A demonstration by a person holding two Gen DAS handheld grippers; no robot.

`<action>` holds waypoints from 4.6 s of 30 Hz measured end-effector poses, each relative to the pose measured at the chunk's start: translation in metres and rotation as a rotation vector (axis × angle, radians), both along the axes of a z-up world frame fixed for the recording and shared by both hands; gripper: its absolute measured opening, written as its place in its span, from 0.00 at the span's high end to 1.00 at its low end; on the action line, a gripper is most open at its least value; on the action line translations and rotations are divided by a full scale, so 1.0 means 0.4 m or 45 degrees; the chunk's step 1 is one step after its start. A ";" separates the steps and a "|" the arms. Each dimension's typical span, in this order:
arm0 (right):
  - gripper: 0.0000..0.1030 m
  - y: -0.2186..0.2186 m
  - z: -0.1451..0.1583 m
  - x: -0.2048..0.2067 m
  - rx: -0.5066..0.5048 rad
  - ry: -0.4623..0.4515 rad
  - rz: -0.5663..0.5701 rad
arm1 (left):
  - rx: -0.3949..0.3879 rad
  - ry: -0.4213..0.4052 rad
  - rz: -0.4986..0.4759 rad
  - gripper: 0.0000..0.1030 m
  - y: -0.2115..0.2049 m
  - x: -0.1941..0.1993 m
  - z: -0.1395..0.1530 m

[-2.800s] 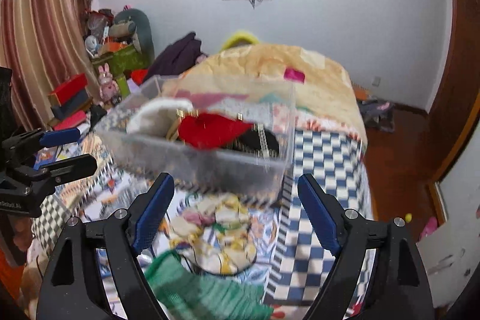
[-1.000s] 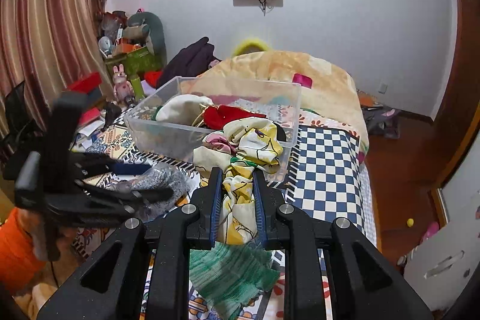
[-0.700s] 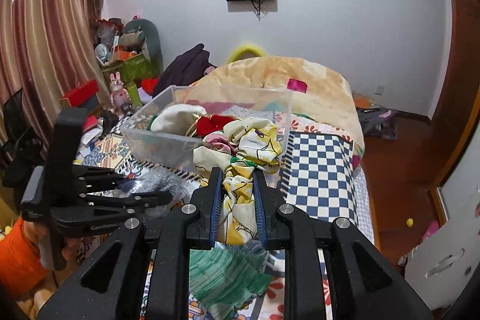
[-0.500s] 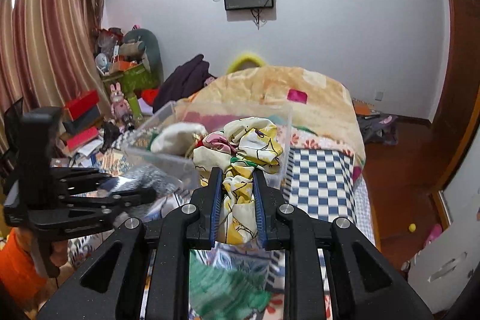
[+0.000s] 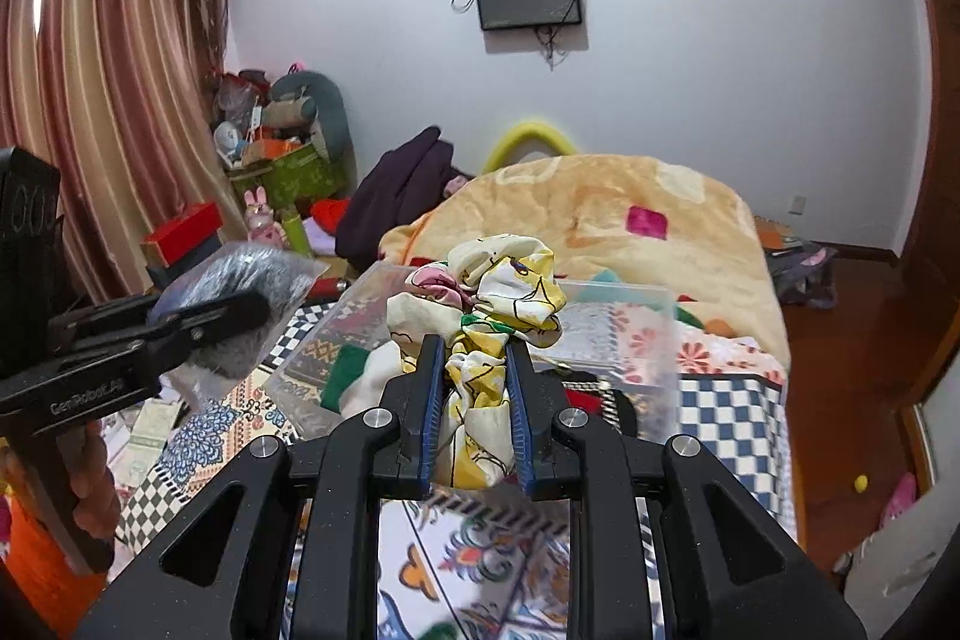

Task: Organize soft objects
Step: 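Drop mesh pouch into box with left tool while right tool drops scrunchie, then grasp beaded strap with left tool while right tool grasps green knit cloth, then drop beaded strap into box with left tool while right tool drops green cloth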

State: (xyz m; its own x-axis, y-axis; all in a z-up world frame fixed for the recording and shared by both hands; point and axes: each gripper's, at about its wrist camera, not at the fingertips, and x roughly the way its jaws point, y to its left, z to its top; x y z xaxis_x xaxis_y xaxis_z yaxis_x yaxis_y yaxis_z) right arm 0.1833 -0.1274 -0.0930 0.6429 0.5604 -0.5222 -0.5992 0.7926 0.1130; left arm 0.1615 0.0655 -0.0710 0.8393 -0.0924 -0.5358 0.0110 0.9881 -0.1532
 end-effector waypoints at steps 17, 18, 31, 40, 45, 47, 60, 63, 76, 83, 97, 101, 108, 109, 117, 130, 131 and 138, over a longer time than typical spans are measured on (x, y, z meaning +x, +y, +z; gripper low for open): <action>0.80 0.121 -0.109 0.061 -0.245 0.101 0.039 | 0.074 0.223 0.038 0.71 -0.012 0.136 -0.169; 0.78 0.118 -0.107 0.058 -0.245 0.100 0.038 | 0.071 0.227 0.034 0.70 -0.011 0.133 -0.168; 0.58 0.054 -0.038 0.003 -0.199 0.030 0.019 | 0.070 0.135 -0.009 0.55 -0.021 0.024 -0.086; 0.22 -0.049 0.034 -0.101 -0.112 -0.126 -0.047 | 0.084 0.015 -0.043 0.34 -0.038 -0.102 -0.004; 0.15 -0.093 0.021 -0.133 -0.097 -0.098 -0.059 | 0.073 0.038 -0.044 0.26 -0.040 -0.143 -0.020; 0.12 -0.106 0.001 -0.139 -0.092 -0.061 -0.066 | 0.076 0.072 -0.047 0.26 -0.045 -0.152 -0.040; 0.11 -0.136 -0.217 -0.174 -0.230 0.253 -0.103 | 0.068 0.355 -0.096 0.15 -0.089 -0.200 -0.259; 0.11 -0.148 -0.246 -0.181 -0.232 0.295 -0.119 | 0.043 0.406 -0.099 0.15 -0.097 -0.204 -0.295; 0.53 -0.141 -0.253 -0.190 -0.243 0.235 -0.123 | 0.162 0.365 -0.112 0.20 -0.145 -0.176 -0.335; 0.67 -0.131 -0.248 -0.190 -0.207 0.252 -0.085 | 0.162 0.328 -0.156 0.52 -0.139 -0.185 -0.326; 0.71 -0.127 -0.170 -0.192 -0.113 0.158 -0.083 | 0.062 0.283 -0.143 0.69 -0.104 -0.200 -0.264; 0.71 -0.123 -0.140 -0.188 -0.095 0.112 -0.089 | 0.053 0.243 -0.137 0.70 -0.098 -0.202 -0.229; 0.71 -0.123 -0.080 -0.155 -0.055 0.031 -0.105 | 0.057 0.128 -0.132 0.70 -0.098 -0.191 -0.142; 0.71 -0.121 -0.068 -0.149 -0.045 0.015 -0.108 | 0.063 0.110 -0.132 0.70 -0.099 -0.186 -0.129; 0.71 -0.088 0.000 -0.102 0.006 -0.096 -0.126 | 0.099 -0.018 -0.106 0.70 -0.092 -0.136 -0.040; 0.70 -0.015 -0.018 0.001 -0.034 -0.104 -0.133 | 0.064 -0.016 -0.067 0.70 -0.069 0.013 -0.030; 0.70 -0.008 -0.027 0.011 -0.045 -0.090 -0.134 | 0.063 -0.005 -0.067 0.70 -0.070 0.025 -0.036; 0.68 0.016 -0.088 0.057 -0.138 -0.014 -0.139 | 0.080 0.079 -0.046 0.70 -0.080 0.096 -0.095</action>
State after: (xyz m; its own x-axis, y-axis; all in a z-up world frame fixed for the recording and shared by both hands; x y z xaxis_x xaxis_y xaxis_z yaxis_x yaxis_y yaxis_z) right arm 0.2063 -0.1210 -0.1284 0.7028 0.4278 -0.5684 -0.5097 0.8602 0.0172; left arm 0.1998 0.0334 -0.1090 0.8011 -0.0868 -0.5922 0.0394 0.9949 -0.0925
